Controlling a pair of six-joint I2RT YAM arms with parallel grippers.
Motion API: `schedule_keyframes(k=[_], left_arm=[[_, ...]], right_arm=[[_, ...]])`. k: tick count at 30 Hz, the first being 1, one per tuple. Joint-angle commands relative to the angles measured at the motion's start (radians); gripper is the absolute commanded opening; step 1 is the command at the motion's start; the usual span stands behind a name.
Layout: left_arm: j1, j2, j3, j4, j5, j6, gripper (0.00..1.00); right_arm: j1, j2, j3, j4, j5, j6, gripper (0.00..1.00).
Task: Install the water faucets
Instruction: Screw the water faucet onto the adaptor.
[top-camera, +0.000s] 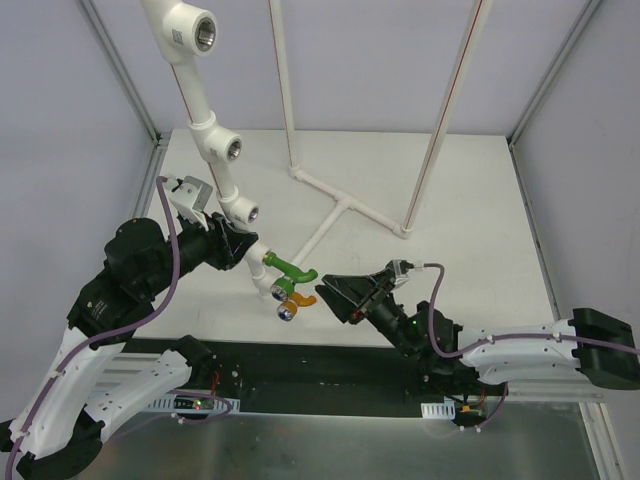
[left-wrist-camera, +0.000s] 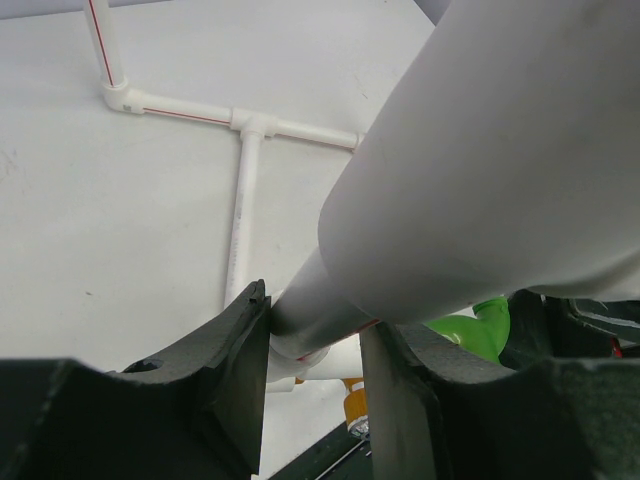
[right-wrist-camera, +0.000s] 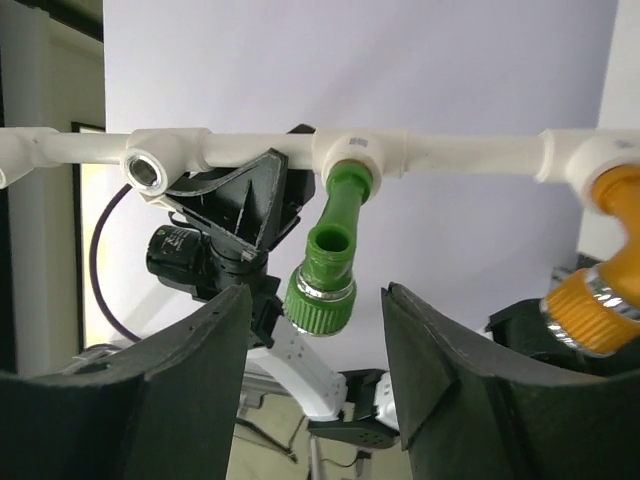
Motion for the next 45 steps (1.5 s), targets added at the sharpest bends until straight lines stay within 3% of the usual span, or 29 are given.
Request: schedule_keyframes(k=[1, 5, 7, 10, 14, 17, 21, 27, 45], left_arm=[[-0.003, 0.002, -0.014, -0.055, 0.034, -0.086, 0.0], [-0.001, 0.007, -0.013, -0.055, 0.035, -0.086, 0.0], [-0.001, 0.008, -0.013, -0.055, 0.037, -0.084, 0.0], [0.0, 0.011, -0.011, -0.055, 0.037, -0.081, 0.0], [-0.001, 0.019, -0.002, -0.055, 0.043, -0.077, 0.0], [-0.001, 0.024, 0.0, -0.055, 0.046, -0.078, 0.0], [-0.001, 0.021, -0.008, -0.055, 0.049, -0.086, 0.0], [-0.001, 0.016, -0.008, -0.055, 0.049, -0.088, 0.0], [-0.001, 0.008, -0.006, -0.055, 0.054, -0.088, 0.0]], right_arm=[[0.007, -0.143, -0.079, -0.049, 0.097, -0.151, 0.61], [0.004, -0.344, -0.065, -0.289, 0.109, -0.62, 0.61], [0.003, -0.419, 0.004, -0.495, 0.114, -0.946, 0.62], [0.004, -0.468, 0.065, -0.632, 0.059, -1.428, 0.63], [0.006, -0.485, 0.085, -0.689, -0.065, -2.051, 0.64], [0.004, -0.465, 0.113, -0.588, -0.119, -2.274, 0.65], [0.006, -0.394, 0.191, -0.599, -0.287, -2.455, 0.66], [0.007, -0.223, 0.298, -0.565, -0.407, -2.581, 0.66], [-0.008, 0.076, 0.427, -0.482, -0.478, -2.606, 0.66]])
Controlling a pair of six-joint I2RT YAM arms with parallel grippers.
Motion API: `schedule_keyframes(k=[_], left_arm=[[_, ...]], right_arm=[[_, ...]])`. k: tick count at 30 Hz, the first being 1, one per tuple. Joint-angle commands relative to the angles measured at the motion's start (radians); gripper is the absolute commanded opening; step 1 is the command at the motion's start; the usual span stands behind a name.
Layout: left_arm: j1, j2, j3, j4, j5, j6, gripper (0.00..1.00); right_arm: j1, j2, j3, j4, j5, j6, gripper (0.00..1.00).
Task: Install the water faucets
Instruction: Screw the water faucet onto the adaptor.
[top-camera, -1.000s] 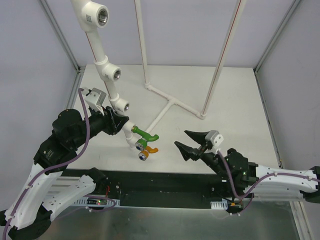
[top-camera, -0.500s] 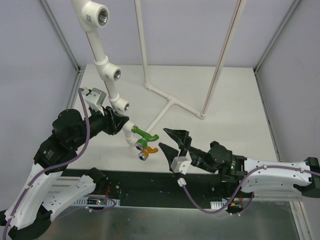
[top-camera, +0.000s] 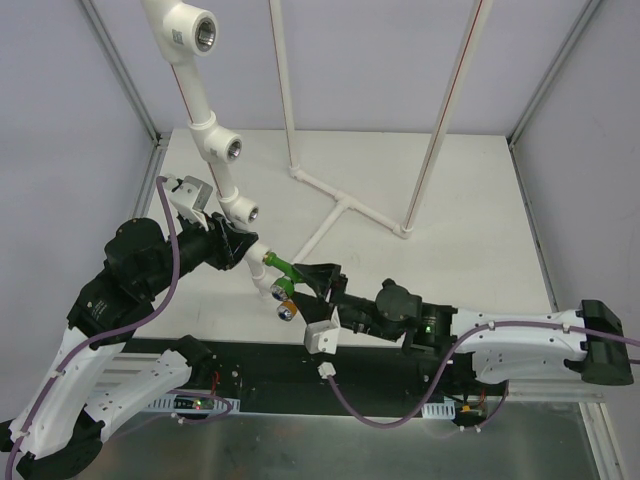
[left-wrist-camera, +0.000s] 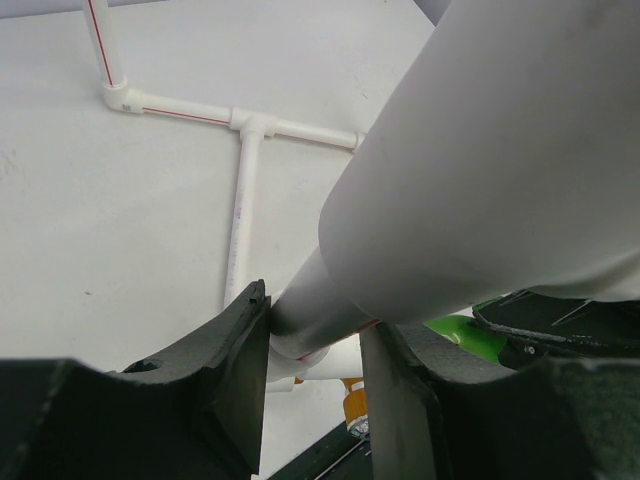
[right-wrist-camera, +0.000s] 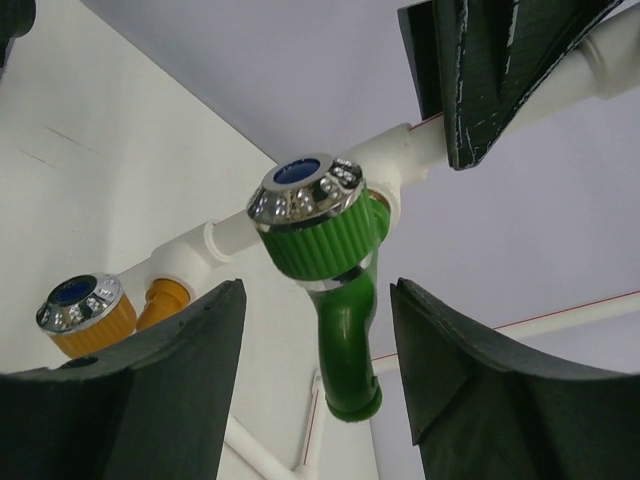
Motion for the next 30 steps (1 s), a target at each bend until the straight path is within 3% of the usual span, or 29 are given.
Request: schedule_keyframes(k=[1, 5, 9, 13, 21, 30], left_arm=[[-0.001, 0.007, -0.006, -0.057, 0.051, -0.085, 0.0], [-0.001, 0.005, -0.003, -0.057, 0.053, -0.083, 0.0], [-0.001, 0.005, -0.005, -0.055, 0.053, -0.085, 0.0], [-0.001, 0.007, -0.011, -0.055, 0.053, -0.085, 0.0], [-0.001, 0.002, -0.013, -0.055, 0.05, -0.085, 0.0], [-0.001, 0.001, -0.014, -0.055, 0.05, -0.086, 0.0]], right_arm=[[-0.016, 0.038, 0.077, 0.09, -0.029, -0.022, 0.65], [-0.036, 0.077, 0.088, 0.101, -0.017, -0.013, 0.53], [-0.039, 0.098, 0.067, 0.17, 0.018, 0.068, 0.3], [-0.036, 0.118, 0.027, 0.282, 0.032, 0.231, 0.0], [0.009, 0.184, -0.045, 0.513, 0.254, 0.813, 0.0], [0.03, 0.192, -0.067, 0.54, 0.412, 1.856, 0.0]])
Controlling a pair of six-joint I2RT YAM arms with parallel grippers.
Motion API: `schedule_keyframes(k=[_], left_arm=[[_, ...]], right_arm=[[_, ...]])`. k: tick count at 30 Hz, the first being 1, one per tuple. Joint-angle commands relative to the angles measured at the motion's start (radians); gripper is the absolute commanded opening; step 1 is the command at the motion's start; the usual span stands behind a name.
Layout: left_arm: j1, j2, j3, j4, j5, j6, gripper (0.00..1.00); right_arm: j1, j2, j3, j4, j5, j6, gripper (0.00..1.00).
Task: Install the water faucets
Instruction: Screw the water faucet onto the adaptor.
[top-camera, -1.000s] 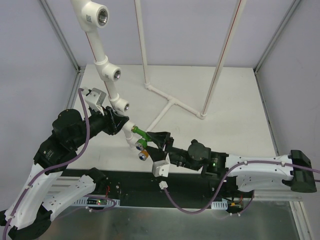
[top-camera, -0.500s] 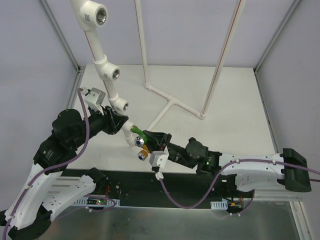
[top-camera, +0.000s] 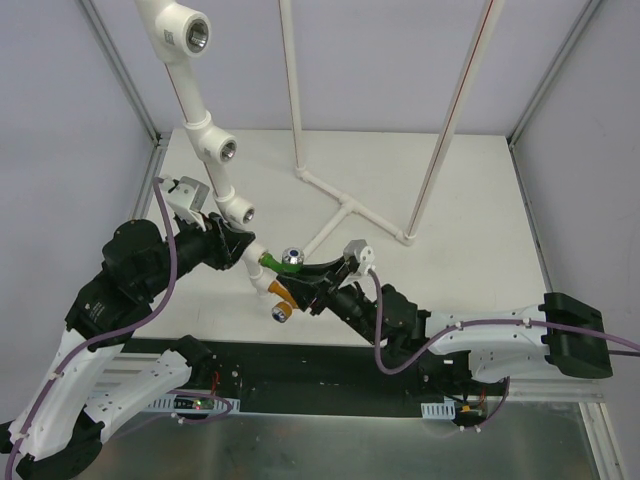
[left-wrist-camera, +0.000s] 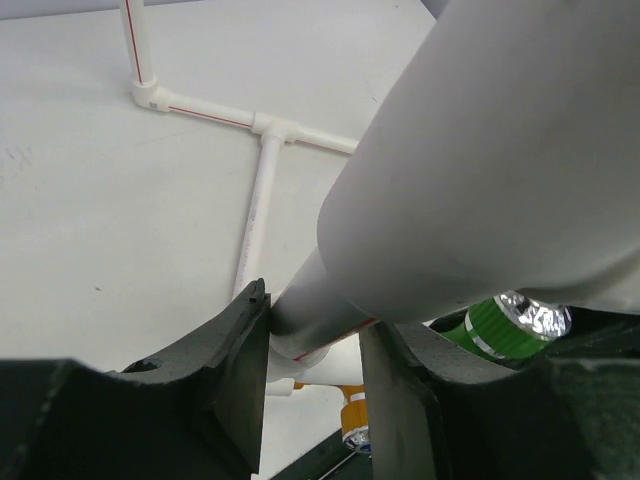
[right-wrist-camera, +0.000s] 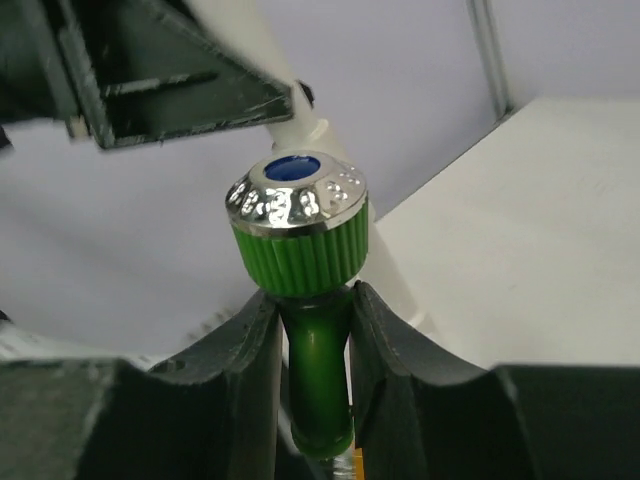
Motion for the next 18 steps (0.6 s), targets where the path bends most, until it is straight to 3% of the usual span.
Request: schedule_keyframes(k=[1, 5, 11, 12, 13, 16, 18], left_arm=[[-0.002, 0.009, -0.016, -0.047, 0.071, -0.086, 0.0], [-0.002, 0.009, -0.016, -0.047, 0.073, -0.089, 0.0], [-0.002, 0.004, -0.014, -0.047, 0.07, -0.089, 0.0], [-0.002, 0.003, -0.014, -0.047, 0.07, -0.09, 0.0], [-0.002, 0.004, -0.014, -0.047, 0.068, -0.09, 0.0], [-0.002, 0.004, -0.016, -0.047, 0.068, -0.092, 0.0], [-0.002, 0.006, -0.013, -0.047, 0.07, -0.09, 0.0]], right_arm=[[0.024, 0.011, -0.016, 0.006, 0.111, 0.783, 0.0], [0.024, 0.011, -0.009, -0.071, 0.128, 1.133, 0.0], [0.023, 0.016, 0.022, -0.086, 0.076, 1.341, 0.02], [0.023, 0.017, 0.025, -0.073, 0.069, 1.346, 0.22], [0.024, 0.019, 0.025, -0.053, 0.058, 1.328, 0.35], [0.024, 0.021, 0.01, -0.002, 0.032, 1.268, 0.55], [0.024, 0.019, -0.015, 0.029, 0.035, 1.235, 0.6]])
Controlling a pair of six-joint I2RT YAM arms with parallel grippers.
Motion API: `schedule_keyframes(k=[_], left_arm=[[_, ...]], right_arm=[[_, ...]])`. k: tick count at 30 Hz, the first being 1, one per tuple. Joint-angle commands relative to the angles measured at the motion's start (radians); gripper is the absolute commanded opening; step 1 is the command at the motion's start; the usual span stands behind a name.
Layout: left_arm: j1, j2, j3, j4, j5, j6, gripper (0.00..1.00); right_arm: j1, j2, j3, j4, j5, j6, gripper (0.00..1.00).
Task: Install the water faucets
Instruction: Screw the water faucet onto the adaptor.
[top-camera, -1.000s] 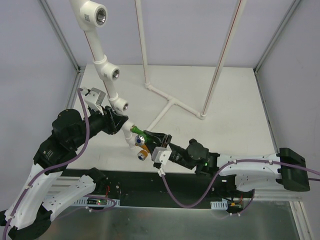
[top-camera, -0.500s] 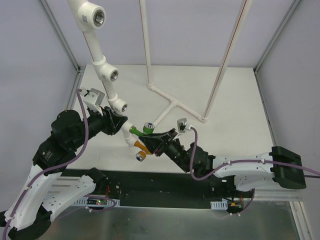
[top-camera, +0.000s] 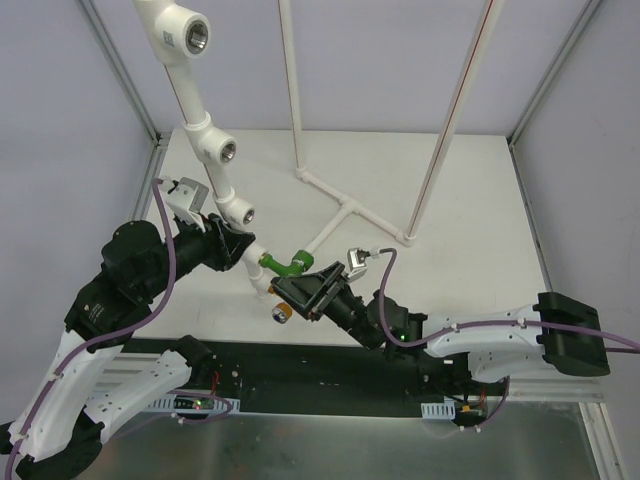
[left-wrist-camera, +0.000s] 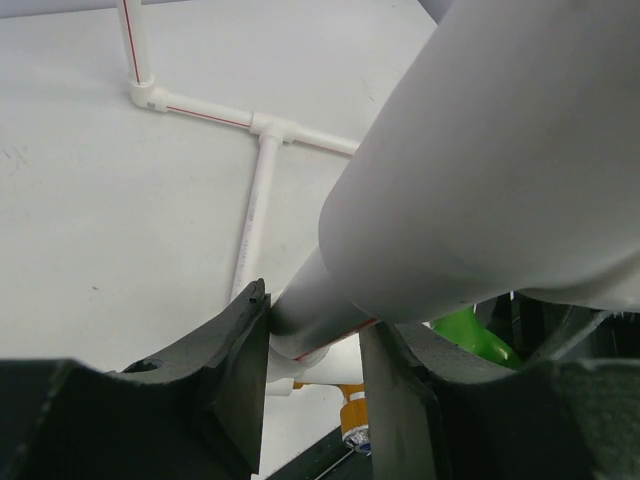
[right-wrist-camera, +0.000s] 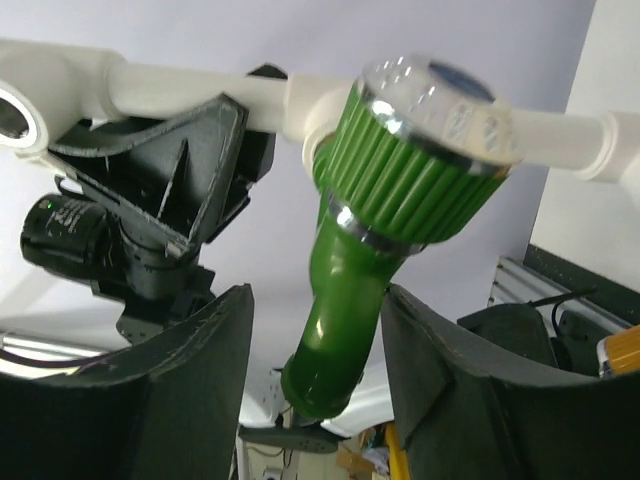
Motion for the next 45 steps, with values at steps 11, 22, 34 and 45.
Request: schedule_keyframes(k=[11, 22, 34, 45], left_arm=[[-0.002, 0.015, -0.003, -0.044, 0.055, -0.079, 0.0], [-0.002, 0.017, -0.004, -0.044, 0.064, -0.083, 0.0], [-0.002, 0.017, -0.006, -0.045, 0.077, -0.083, 0.0], [-0.002, 0.012, -0.012, -0.044, 0.078, -0.09, 0.0]], right_arm=[[0.001, -0.115, -0.16, 0.142, -0.112, -0.231, 0.64], [0.001, -0.425, -0.217, -0.217, -0.122, -0.762, 0.7], [0.0, -0.571, -0.151, -0.445, -0.221, -2.288, 0.76], [-0.035, -0.378, 0.027, -0.392, -0.388, -2.505, 0.8]])
